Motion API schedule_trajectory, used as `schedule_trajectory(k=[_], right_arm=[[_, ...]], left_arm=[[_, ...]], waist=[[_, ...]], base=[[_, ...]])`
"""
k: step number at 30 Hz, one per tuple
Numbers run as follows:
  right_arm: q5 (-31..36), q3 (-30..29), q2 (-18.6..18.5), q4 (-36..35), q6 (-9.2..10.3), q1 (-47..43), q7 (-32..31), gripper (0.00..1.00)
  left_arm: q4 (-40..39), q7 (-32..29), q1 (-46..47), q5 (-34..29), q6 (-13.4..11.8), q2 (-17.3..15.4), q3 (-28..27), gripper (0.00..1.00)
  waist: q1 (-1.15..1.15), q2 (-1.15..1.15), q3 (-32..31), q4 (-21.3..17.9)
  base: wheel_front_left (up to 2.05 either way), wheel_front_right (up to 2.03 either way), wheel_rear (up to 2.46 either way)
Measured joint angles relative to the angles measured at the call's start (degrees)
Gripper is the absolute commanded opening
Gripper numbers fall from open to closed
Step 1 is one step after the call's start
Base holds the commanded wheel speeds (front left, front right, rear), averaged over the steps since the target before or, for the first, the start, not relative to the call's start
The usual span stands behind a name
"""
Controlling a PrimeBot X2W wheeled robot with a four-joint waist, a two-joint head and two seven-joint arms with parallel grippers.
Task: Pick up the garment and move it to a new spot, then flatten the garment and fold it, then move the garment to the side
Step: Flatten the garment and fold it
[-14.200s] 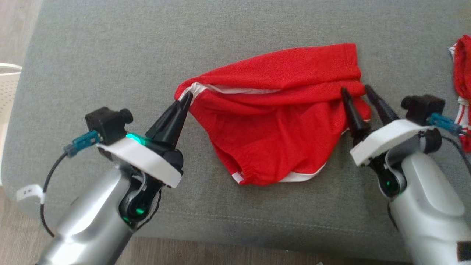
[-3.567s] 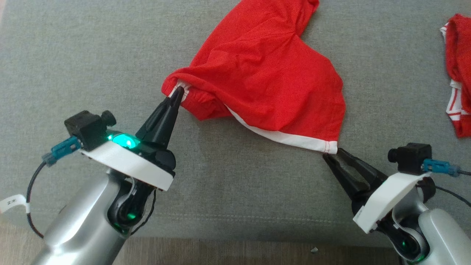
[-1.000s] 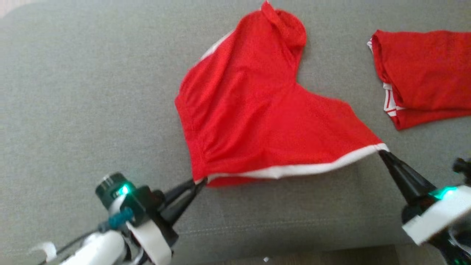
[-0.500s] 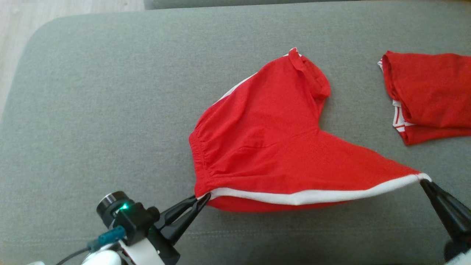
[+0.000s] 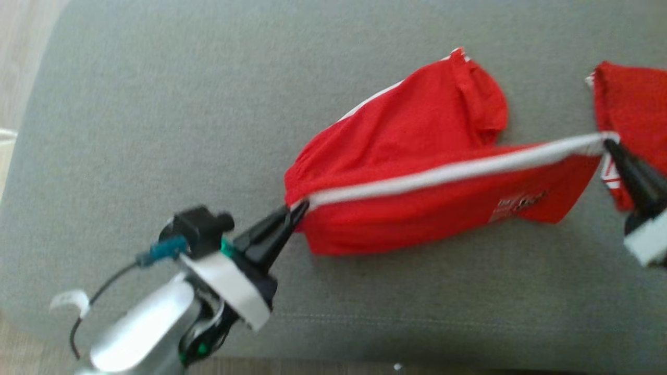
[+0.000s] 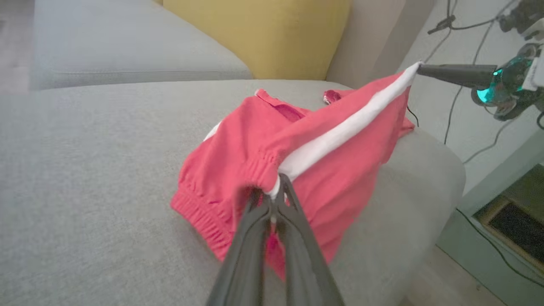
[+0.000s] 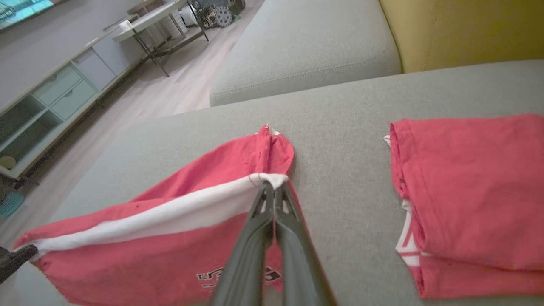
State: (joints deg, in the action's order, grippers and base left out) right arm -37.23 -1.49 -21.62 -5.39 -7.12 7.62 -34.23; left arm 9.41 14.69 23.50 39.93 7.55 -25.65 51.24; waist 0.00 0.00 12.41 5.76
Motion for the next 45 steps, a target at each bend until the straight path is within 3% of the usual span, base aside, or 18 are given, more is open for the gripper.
schedule_trajectory(k=[8,15,23,24,25,26,32,34,39,42,45], right_arm=[[1.1,3.79,-3.46,9.57,0.0,16.11,-1.81,0.0],[1.18,10.7,-6.86,18.3,0.0,29.25,-2.46,0.0],[1.0,16.37,-6.95,28.99,-0.01,40.07,-1.58,0.0],[1.0,17.07,-6.9,30.53,0.0,41.23,-1.08,0.72],[1.02,17.53,-6.8,32.12,0.0,42.2,-0.21,1.0],[1.02,17.73,-6.45,33.36,0.0,42.96,1.2,1.0],[-3.19,17.35,-5.27,36.2,0.0,44.2,13.65,1.0],[-4.23,17.25,-6.11,36.28,0.0,43.8,16.74,1.0],[-6.56,15.61,-8.86,38.09,0.0,39.35,20.37,1.0],[-7.91,15.9,-9.14,40.16,0.0,35.08,20.79,1.0],[-8.2,16.55,-9.61,41.91,0.0,34.28,21.28,1.0]], left_arm=[[6.26,0.0,8.47,7.48,-0.01,4.72,-1.02,0.0],[13.88,-0.63,12.33,12.15,-0.01,7.69,-1.25,0.0],[18.93,-0.66,14.67,17.44,-0.01,11.02,-1.8,0.0],[19.67,-0.66,15.14,17.67,-0.01,11.34,-1.77,0.0],[20.27,-0.66,15.61,17.73,-0.01,11.72,-1.74,0.48],[20.72,-0.65,15.98,17.75,-0.01,12.1,-1.89,1.0],[22.85,-0.47,16.61,16.47,-0.29,13.15,-3.33,1.0],[21.35,-0.47,16.0,13.24,-2.13,13.35,-7.21,1.0],[10.25,-0.4,8.93,-0.3,-9.16,14.49,-19.7,1.0],[-0.07,-0.4,-1.66,-11.85,-13.24,17.72,-26.65,1.0],[-5.94,-0.36,-7.03,-18.59,-13.66,20.09,-28.36,1.0]], waist=[[0.0,0.0,5.35,3.1],[0.0,0.0,9.33,5.45],[0.0,0.0,12.44,7.5],[0.0,0.0,12.85,7.66],[0.0,0.0,13.22,7.81],[0.0,0.0,13.53,7.92],[0.01,0.0,13.76,7.56],[0.01,0.0,13.25,7.17],[0.01,0.0,11.49,6.18],[0.01,0.0,9.9,6.1],[0.01,0.0,9.28,7.31]], base=[[0.0,0.0,0.0],[0.0,0.0,0.0],[0.0,0.0,0.0],[0.0,0.0,0.0],[0.0,0.0,0.0],[0.0,0.0,0.0],[0.0,0.0,0.0],[0.0,0.0,0.0],[0.0,0.0,0.0],[0.0,0.0,0.0],[0.0,0.0,0.0]])
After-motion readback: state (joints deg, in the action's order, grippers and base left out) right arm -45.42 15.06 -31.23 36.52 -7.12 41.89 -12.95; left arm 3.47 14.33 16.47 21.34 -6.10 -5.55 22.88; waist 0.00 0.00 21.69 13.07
